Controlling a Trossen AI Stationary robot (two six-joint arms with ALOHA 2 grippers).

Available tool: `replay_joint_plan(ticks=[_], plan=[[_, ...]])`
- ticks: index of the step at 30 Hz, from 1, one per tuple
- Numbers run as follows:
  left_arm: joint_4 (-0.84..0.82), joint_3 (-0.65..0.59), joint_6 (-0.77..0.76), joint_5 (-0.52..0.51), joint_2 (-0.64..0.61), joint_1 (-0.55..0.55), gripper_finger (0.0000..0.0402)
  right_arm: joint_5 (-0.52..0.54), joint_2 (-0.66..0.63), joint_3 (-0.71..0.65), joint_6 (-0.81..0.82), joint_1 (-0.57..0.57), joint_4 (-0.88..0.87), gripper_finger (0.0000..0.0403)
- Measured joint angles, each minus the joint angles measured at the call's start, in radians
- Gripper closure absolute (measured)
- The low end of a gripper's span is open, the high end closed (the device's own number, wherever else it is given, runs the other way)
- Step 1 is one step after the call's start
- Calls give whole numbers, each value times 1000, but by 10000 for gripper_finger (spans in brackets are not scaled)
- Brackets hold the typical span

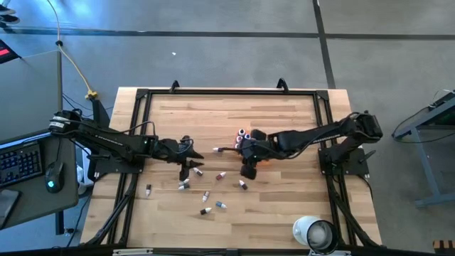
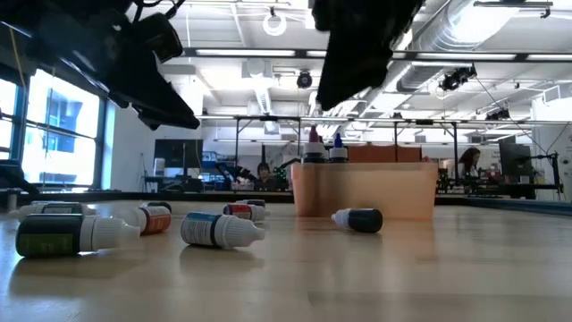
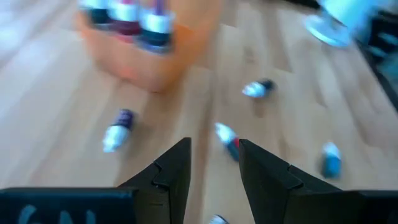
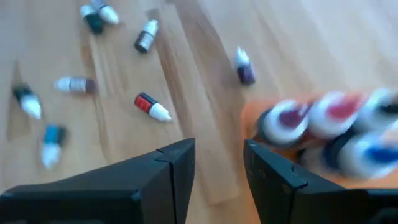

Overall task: Pick & Place food coloring
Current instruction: Put the right small black food coloring bottle into the orange bin

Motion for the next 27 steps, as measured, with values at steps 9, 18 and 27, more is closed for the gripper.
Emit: replay_joint_plan(ticks=[9, 18, 27], plan=[[-70, 0, -120, -81, 0, 0, 270, -44, 120, -2, 233, 75, 27, 273], [-124, 0, -120, -83, 0, 0, 270, -116, 279, -1, 310, 129, 71, 273], [-126, 0, -119, -65, 0, 0, 270, -120, 293, -1, 372, 131, 41, 273]])
